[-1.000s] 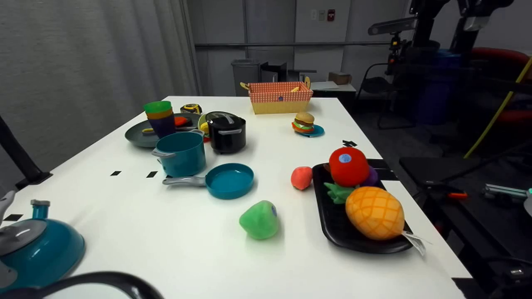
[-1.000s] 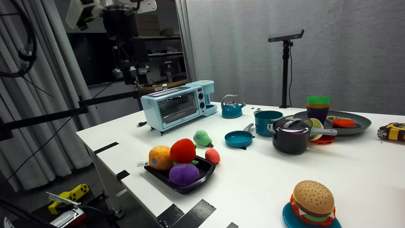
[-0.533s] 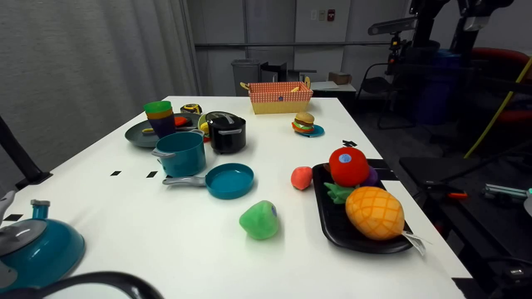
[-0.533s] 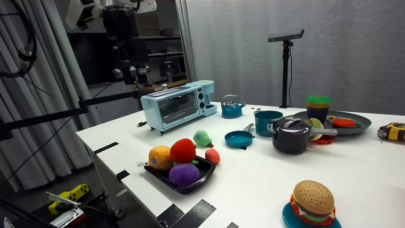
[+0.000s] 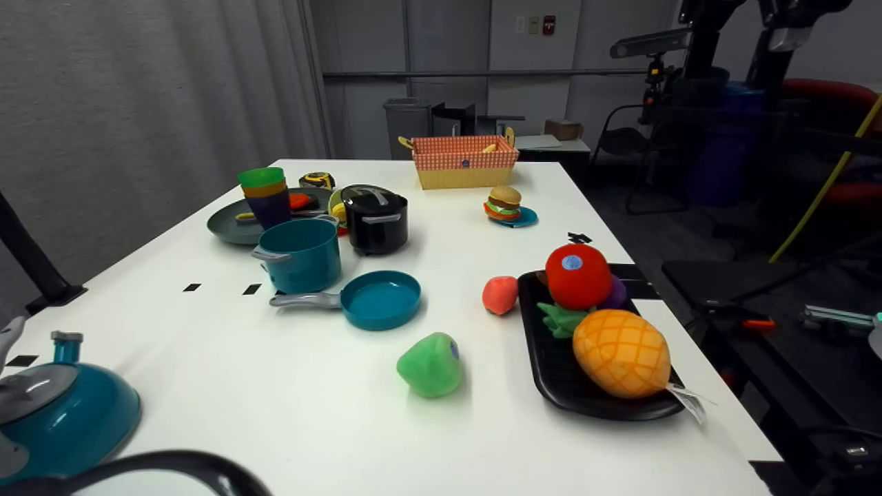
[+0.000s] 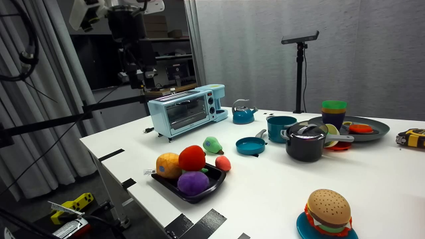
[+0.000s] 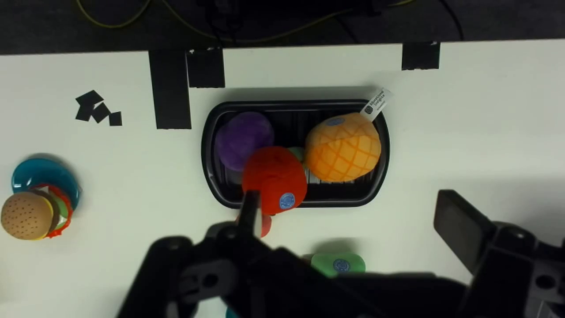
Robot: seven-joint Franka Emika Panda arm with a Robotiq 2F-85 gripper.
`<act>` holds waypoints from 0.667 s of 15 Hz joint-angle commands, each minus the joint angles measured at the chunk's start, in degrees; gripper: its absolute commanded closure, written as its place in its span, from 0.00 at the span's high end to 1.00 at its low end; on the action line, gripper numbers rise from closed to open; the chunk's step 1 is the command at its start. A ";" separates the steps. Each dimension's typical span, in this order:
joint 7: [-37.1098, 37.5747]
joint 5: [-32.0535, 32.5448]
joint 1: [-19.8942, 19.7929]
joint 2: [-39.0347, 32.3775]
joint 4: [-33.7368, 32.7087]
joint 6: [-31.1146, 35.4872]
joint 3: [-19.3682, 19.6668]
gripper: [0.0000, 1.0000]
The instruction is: Pick the lid on the black pot and put it on the blue pan
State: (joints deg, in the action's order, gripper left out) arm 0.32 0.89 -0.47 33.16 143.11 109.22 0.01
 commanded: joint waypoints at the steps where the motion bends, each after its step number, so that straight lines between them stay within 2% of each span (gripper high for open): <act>1: 0.17 0.45 -0.11 0.00 -0.06 0.07 -0.13 1.00; 5: 1.50 0.72 -0.43 -0.09 -0.10 -0.15 -0.46 1.00; 6: 0.54 1.38 -1.82 -7.80 -11.05 -1.77 1.32 1.00; 7: 0.85 1.56 -1.98 -8.51 -12.00 -1.29 1.46 1.00; 10: 1.85 0.73 -2.92 -14.32 -21.44 0.14 2.93 1.00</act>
State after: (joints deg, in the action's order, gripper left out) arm 1.20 1.89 -2.27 27.14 132.63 109.59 1.81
